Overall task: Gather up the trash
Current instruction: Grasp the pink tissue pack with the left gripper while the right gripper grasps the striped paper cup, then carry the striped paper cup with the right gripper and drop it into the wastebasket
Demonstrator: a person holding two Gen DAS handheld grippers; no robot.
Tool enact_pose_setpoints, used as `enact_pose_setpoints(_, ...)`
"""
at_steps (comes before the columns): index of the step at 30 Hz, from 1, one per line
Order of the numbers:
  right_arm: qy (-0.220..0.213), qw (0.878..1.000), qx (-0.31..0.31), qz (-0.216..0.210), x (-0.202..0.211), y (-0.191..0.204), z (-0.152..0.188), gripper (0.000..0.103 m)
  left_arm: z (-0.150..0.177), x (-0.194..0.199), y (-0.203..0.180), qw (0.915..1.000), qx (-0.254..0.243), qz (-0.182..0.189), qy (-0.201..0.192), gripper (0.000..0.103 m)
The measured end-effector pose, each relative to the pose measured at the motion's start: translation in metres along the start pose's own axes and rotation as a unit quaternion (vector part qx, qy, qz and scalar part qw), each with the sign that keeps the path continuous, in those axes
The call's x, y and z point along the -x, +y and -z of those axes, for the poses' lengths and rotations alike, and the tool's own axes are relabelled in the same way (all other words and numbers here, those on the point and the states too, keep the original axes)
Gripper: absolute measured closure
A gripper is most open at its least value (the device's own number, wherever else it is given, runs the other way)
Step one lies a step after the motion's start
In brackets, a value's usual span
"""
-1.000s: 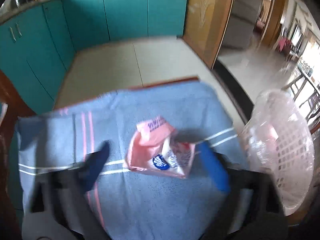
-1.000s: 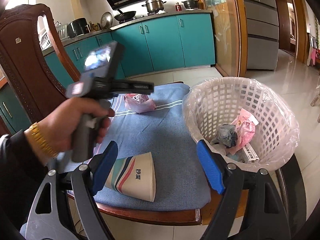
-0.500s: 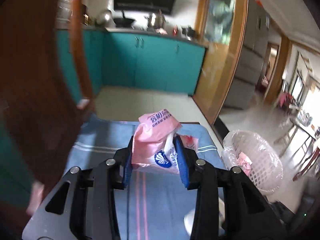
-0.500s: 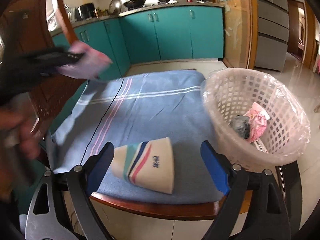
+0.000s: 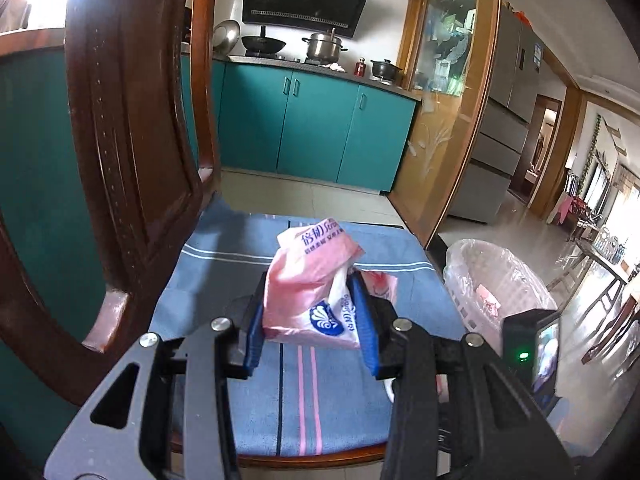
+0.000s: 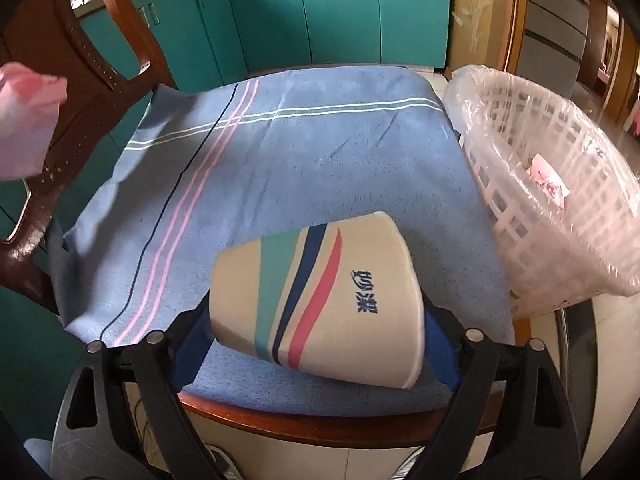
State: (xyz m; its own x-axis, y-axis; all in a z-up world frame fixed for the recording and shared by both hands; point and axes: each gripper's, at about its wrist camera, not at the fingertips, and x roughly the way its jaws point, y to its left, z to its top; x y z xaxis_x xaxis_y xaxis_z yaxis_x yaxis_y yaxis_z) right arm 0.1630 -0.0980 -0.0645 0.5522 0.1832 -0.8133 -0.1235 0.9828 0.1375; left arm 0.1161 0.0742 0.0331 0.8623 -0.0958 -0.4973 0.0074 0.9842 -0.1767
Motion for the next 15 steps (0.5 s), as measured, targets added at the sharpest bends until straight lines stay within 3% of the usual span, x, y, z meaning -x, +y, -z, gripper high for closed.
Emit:
enact_pose_setpoints(4,-0.075,0.997,0.029,0.000,0.040,0.007,-0.003,0.018,0.000,-0.002,0.003,0.9999,0.004,0.007,0.009,0.063)
enact_pose_setpoints(9,-0.178,0.983,0.033,0.016,0.092,0.001,-0.005,0.018,0.004,0.000,-0.005,0.9997,-0.016,0.012,0.017,0.063)
enact_pose_setpoints(11,-0.196,0.980,0.022,0.013,0.101,-0.006,-0.007,0.018,0.007,-0.001,-0.010,0.9994,-0.023,0.014,0.023,0.063)
enact_pose_setpoints(15,-0.192,0.981,0.018,0.010,0.101,-0.013,-0.009,0.018,0.013,-0.007,-0.020,0.9986,-0.037,0.016,0.034,0.063)
